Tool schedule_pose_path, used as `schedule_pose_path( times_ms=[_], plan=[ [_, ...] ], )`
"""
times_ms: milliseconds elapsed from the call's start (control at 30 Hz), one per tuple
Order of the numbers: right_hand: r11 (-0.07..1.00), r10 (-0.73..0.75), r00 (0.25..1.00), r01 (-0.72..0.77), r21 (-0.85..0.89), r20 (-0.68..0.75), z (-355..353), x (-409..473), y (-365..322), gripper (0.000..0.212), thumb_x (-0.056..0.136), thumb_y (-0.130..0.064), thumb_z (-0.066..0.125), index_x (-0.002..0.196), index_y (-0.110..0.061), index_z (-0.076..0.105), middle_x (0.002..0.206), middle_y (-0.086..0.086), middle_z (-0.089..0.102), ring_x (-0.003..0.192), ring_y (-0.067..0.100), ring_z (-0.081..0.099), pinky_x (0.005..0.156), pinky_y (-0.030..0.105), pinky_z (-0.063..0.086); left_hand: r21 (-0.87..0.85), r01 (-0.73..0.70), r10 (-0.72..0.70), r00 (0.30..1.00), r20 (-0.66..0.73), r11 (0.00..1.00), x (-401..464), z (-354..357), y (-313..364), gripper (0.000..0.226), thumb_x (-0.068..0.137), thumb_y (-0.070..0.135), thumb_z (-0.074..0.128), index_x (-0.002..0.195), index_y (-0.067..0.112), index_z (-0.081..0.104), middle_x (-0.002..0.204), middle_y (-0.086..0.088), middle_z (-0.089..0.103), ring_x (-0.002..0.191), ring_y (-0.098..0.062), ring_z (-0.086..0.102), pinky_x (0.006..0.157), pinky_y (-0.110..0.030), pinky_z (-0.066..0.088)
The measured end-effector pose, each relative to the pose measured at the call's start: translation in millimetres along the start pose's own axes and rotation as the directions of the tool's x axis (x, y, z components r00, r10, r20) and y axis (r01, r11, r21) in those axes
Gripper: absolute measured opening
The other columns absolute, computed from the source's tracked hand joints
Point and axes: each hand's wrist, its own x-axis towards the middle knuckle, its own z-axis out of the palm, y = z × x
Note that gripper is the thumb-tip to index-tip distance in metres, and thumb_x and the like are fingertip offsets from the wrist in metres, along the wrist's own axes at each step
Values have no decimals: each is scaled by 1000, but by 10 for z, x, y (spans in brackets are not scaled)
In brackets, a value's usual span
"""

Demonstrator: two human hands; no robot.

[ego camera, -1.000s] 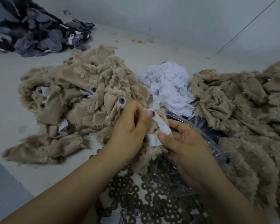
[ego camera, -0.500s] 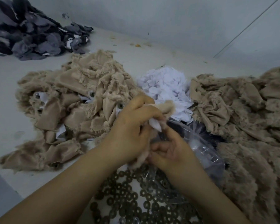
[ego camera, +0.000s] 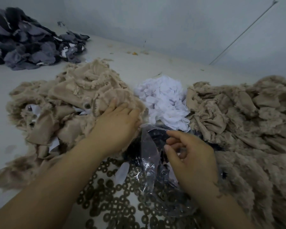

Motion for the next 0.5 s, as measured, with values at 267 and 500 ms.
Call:
schedule_pose_path(
  times_ms=[267,500],
  plan=[
    [931,133,989,-147,-335,-63,-276,213,383,38,88,-16,67,126,-10,66,126,12,64,115,30,59,99,35,44,-44,-144,142,989,-35,989,34,5,442,15,88,15,57,100,13,65,102,-6,68,111,-30,60,110,-49,29],
    [831,347,938,-306,-464,1,-268,272,564,52,92,-23,59,143,-20,51,158,15,31,140,36,36,112,42,35,102,49,-49,999,5,994,-30,16,146,18,86,33,69,88,15,71,90,-5,69,96,-31,63,111,-51,32]
  ],
)
